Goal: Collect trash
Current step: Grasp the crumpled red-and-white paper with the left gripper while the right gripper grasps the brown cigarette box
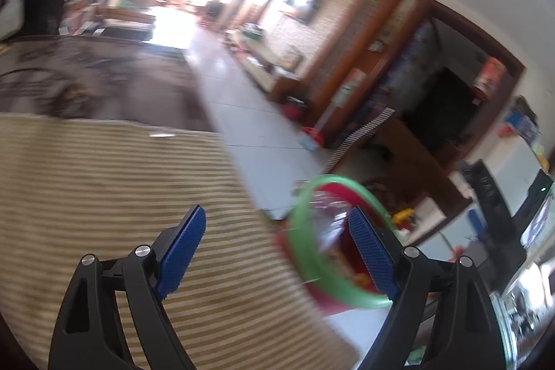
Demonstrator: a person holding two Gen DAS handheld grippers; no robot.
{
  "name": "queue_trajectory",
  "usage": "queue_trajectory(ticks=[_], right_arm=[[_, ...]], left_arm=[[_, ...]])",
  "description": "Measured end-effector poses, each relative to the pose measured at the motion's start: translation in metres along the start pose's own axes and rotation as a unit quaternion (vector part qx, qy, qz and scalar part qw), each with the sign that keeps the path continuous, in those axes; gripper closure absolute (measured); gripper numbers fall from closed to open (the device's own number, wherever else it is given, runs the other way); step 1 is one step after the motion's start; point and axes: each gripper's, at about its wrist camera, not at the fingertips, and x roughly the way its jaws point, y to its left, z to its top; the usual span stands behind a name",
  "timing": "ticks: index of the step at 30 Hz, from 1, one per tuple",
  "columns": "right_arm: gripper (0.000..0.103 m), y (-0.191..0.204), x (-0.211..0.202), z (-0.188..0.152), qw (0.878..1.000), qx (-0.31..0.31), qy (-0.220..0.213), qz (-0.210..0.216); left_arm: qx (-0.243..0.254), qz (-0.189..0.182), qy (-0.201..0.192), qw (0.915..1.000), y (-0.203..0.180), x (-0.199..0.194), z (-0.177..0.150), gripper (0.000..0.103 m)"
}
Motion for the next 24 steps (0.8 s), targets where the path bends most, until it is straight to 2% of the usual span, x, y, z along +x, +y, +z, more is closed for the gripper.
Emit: queue_trajectory(ticks=[5, 10, 12, 13, 15, 19, 21, 24], right_arm=[[0.005, 0.045, 0.000, -0.012, 0.997, -0.058, 0.030, 0.048], [0.005, 0.097, 0.001, -0.034, 0.984, -0.121, 0.088, 0.097], [0.005, 0.118, -0.005, -0.045, 0.977, -0.146, 0.100, 0.118], [0.005, 0.125, -0.007, -0.048, 0.975, -0.154, 0.102, 0.123], [0.005, 0.143, -0.012, -0.057, 0.969, -0.175, 0.106, 0.140], [0.005, 0.178, -0.018, -0.076, 0.955, -0.211, 0.122, 0.169], [0.005, 0.191, -0.019, -0.082, 0.950, -0.224, 0.127, 0.178], [0.005, 0.209, -0.018, -0.093, 0.942, -0.242, 0.135, 0.191]], left_arm=[[-0.022, 0.099, -0.004, 0.9948, 0.076, -0.043, -0.003, 0.022], [-0.067, 0.185, -0.025, 0.9802, 0.157, -0.092, 0.000, 0.022], [-0.090, 0.223, -0.046, 0.9696, 0.185, -0.111, 0.006, 0.022], [-0.106, 0.253, -0.061, 0.9595, 0.206, -0.123, 0.013, 0.022], [-0.127, 0.286, -0.073, 0.9469, 0.231, -0.133, 0.023, 0.022], [-0.176, 0.351, -0.085, 0.9158, 0.297, -0.144, 0.048, 0.023], [-0.185, 0.369, -0.082, 0.9071, 0.319, -0.140, 0.060, 0.024], [-0.176, 0.393, -0.072, 0.8994, 0.346, -0.124, 0.078, 0.024]])
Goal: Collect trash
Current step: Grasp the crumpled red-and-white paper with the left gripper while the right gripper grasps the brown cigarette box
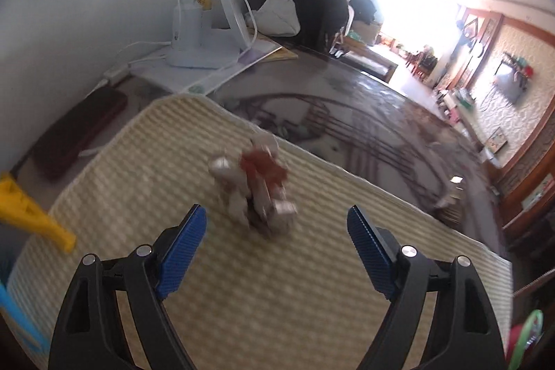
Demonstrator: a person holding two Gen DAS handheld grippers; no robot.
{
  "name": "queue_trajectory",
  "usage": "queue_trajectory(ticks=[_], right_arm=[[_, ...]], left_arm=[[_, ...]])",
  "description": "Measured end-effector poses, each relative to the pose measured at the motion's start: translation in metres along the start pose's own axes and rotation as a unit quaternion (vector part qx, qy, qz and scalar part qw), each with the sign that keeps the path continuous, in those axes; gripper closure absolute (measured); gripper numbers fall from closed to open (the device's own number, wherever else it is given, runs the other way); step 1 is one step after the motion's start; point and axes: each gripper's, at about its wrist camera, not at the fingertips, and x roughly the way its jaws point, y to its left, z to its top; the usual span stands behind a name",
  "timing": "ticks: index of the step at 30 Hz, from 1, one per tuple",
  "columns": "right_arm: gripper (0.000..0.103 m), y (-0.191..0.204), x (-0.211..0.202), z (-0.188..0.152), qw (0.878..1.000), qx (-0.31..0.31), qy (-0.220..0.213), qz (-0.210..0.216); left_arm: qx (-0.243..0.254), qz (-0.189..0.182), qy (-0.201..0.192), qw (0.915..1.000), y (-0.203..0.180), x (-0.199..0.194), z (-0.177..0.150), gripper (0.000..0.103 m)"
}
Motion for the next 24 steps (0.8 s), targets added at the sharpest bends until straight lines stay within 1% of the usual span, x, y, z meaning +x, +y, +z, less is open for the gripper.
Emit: queue_trajectory(ticks=[2, 4, 5, 6, 8, 9, 11, 13, 15, 16, 18, 20, 21, 22, 23, 24], right_arm=[[0.005, 0.008, 0.006, 0.000, 1.000, -0.011, 0.008, 0.006], [0.005, 0.015, 0.010, -0.003, 1.000, -0.021, 0.016, 0.013], [0.005, 0.018, 0.012, -0.004, 0.999, -0.025, 0.019, 0.015], [0.005, 0.019, 0.011, -0.005, 0.999, -0.026, 0.020, 0.016], [0.005, 0.020, 0.013, -0.007, 0.999, -0.028, 0.022, 0.020], [0.005, 0.021, 0.014, -0.007, 0.999, -0.030, 0.024, 0.022], [0.005, 0.025, 0.016, -0.009, 0.999, -0.038, 0.030, 0.025], [0.005, 0.031, 0.016, -0.011, 0.998, -0.046, 0.033, 0.029], [0.005, 0.040, 0.015, -0.014, 0.997, -0.062, 0.034, 0.033], [0.005, 0.043, 0.015, -0.015, 0.996, -0.068, 0.035, 0.035], [0.005, 0.049, 0.015, -0.018, 0.995, -0.078, 0.042, 0.046], [0.005, 0.056, 0.017, -0.023, 0.993, -0.083, 0.056, 0.059], [0.005, 0.059, 0.018, -0.025, 0.992, -0.085, 0.065, 0.067], [0.005, 0.061, 0.018, -0.027, 0.991, -0.084, 0.072, 0.074], [0.005, 0.062, 0.019, -0.028, 0.990, -0.082, 0.081, 0.083], [0.005, 0.063, 0.020, -0.031, 0.988, -0.075, 0.093, 0.097]], left_arm=[[0.007, 0.016, 0.005, 0.9998, -0.005, 0.015, 0.007, 0.024], [0.012, 0.036, 0.021, 0.9991, -0.005, 0.036, 0.016, 0.024], [0.011, 0.041, 0.027, 0.9987, 0.001, 0.039, 0.016, 0.031], [0.007, 0.044, 0.040, 0.9982, 0.004, 0.048, 0.018, 0.051], [-0.002, 0.051, 0.049, 0.9975, 0.010, 0.052, 0.019, 0.072], [-0.008, 0.050, 0.043, 0.9978, 0.013, 0.048, 0.018, 0.085], [-0.015, 0.028, 0.042, 0.9986, 0.017, 0.036, 0.015, 0.097], [-0.018, 0.002, 0.038, 0.9991, 0.019, 0.014, 0.005, 0.099], [-0.012, -0.027, 0.020, 0.9994, 0.019, -0.020, -0.011, 0.099], [-0.007, -0.035, 0.015, 0.9992, 0.017, -0.033, -0.018, 0.099], [-0.003, -0.060, 0.022, 0.9979, 0.016, -0.054, -0.033, 0.099], [-0.028, -0.109, 0.039, 0.9929, 0.020, -0.077, -0.055, 0.099], [-0.030, -0.126, 0.041, 0.9907, 0.021, -0.087, -0.066, 0.099], [-0.016, -0.124, 0.036, 0.9915, 0.020, -0.095, -0.081, 0.099], [0.003, -0.107, 0.034, 0.9937, 0.018, -0.098, -0.091, 0.099], [0.011, -0.100, 0.044, 0.9939, 0.015, -0.095, -0.095, 0.099]])
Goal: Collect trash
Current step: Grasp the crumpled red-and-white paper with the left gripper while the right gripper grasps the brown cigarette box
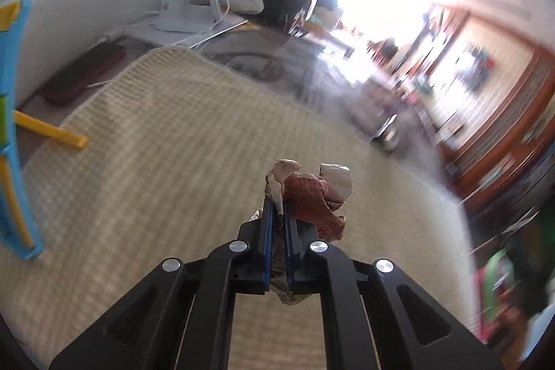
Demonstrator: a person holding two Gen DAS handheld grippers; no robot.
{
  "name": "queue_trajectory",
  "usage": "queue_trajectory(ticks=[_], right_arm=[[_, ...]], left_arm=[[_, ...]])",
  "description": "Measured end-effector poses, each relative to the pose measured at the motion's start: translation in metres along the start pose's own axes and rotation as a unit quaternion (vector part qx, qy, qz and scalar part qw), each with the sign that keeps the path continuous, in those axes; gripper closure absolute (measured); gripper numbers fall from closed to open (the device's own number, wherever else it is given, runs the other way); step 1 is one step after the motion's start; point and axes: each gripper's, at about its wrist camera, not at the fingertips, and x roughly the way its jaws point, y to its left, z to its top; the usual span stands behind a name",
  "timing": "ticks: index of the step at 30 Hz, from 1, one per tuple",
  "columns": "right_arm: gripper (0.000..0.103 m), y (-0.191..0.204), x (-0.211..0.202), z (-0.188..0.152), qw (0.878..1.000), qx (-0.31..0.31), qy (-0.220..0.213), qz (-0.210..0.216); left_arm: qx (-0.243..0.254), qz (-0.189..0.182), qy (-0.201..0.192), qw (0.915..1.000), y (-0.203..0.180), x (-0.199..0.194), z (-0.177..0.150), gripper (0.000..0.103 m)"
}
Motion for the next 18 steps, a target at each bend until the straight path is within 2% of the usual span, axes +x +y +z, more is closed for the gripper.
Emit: queue_trajectory(ticks=[1, 3, 6, 10, 14, 18], right_arm=[[0.005, 0.000, 0.001, -0.002, 1.000, 0.008, 0.008, 0.014], [0.005, 0.002, 0.003, -0.007, 0.999, 0.017, 0.019, 0.033], [0.005, 0.015, 0.012, -0.009, 0.999, -0.001, 0.033, 0.034], [0.005, 0.049, 0.036, 0.000, 0.997, -0.031, 0.053, 0.044], [0.005, 0.082, 0.082, 0.035, 0.993, 0.015, 0.080, 0.082], [0.005, 0.115, 0.131, 0.077, 0.992, 0.016, 0.102, 0.073]], left_arm=[[-0.005, -0.022, 0.024, 0.9995, -0.001, 0.009, 0.000, 0.099], [-0.025, -0.051, 0.033, 0.9978, -0.004, 0.015, 0.002, 0.099], [-0.001, -0.062, 0.039, 0.9973, -0.015, 0.017, 0.003, 0.099], [-0.009, -0.102, 0.076, 0.9918, -0.019, 0.030, 0.000, 0.099], [-0.011, -0.118, 0.085, 0.9893, -0.021, 0.034, 0.000, 0.099], [-0.027, -0.136, 0.094, 0.9859, -0.017, 0.038, 0.002, 0.099]])
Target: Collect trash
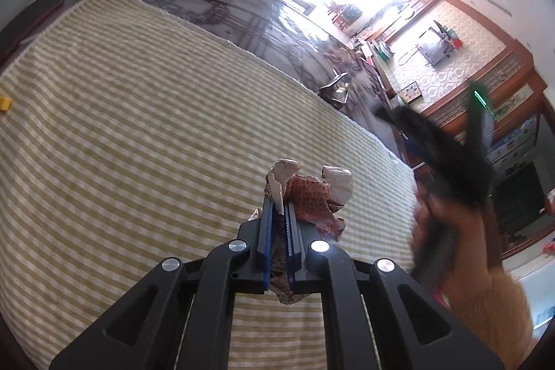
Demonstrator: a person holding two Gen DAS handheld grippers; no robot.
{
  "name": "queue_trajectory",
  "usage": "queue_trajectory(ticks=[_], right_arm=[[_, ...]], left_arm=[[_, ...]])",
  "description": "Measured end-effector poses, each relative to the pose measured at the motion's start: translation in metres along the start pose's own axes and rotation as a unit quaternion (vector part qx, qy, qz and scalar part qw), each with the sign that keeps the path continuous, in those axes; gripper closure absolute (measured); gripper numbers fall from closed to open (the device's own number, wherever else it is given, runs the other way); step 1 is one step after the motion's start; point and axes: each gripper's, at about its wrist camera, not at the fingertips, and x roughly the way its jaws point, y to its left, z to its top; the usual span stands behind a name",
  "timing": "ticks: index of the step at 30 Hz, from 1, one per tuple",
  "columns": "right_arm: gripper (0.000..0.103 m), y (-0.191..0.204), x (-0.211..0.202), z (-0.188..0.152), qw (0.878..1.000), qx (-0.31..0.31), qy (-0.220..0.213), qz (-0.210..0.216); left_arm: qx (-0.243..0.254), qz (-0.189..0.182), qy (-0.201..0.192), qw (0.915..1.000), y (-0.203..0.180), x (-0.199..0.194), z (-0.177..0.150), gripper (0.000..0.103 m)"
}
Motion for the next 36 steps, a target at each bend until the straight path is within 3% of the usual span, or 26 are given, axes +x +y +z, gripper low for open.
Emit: queue_trajectory(ticks=[5, 12, 16, 18, 20, 22, 29, 36], right_arm=[[0.005, 0.019, 0.055, 0.045, 0.999, 0.018, 0.024, -0.039], [0.006, 0.028, 0.103, 0.055, 0.995, 0.013, 0.060, -0.083], [0.030, 0.025, 0.119, 0.053, 0.993, 0.023, 0.079, -0.086], [0.031, 0.022, 0.120, 0.053, 0.993, 0.037, 0.075, -0.079], [0.049, 0.022, 0.120, 0.054, 0.994, 0.034, 0.070, -0.079], [0.053, 0.024, 0.121, 0.057, 0.994, 0.026, 0.072, -0.078], [0.057, 0.017, 0.107, 0.058, 0.996, 0.044, 0.072, -0.042], [0.057, 0.021, 0.076, 0.058, 0.998, 0.017, 0.059, -0.019]], left_arm=[[-0.015, -0.019, 0.005, 0.9997, 0.001, 0.003, 0.005, 0.099], [-0.049, -0.035, -0.007, 0.9981, 0.010, 0.000, 0.009, 0.098], [-0.063, -0.036, -0.003, 0.9974, 0.016, 0.004, 0.008, 0.098], [-0.062, -0.034, -0.001, 0.9975, 0.015, 0.004, 0.006, 0.098], [-0.060, -0.032, -0.001, 0.9977, 0.014, 0.005, 0.006, 0.098], [-0.060, -0.029, -0.002, 0.9978, 0.014, 0.006, 0.005, 0.098], [-0.060, -0.026, 0.000, 0.9979, 0.018, 0.007, 0.007, 0.098], [-0.058, -0.023, -0.001, 0.9980, 0.020, 0.009, 0.006, 0.098]])
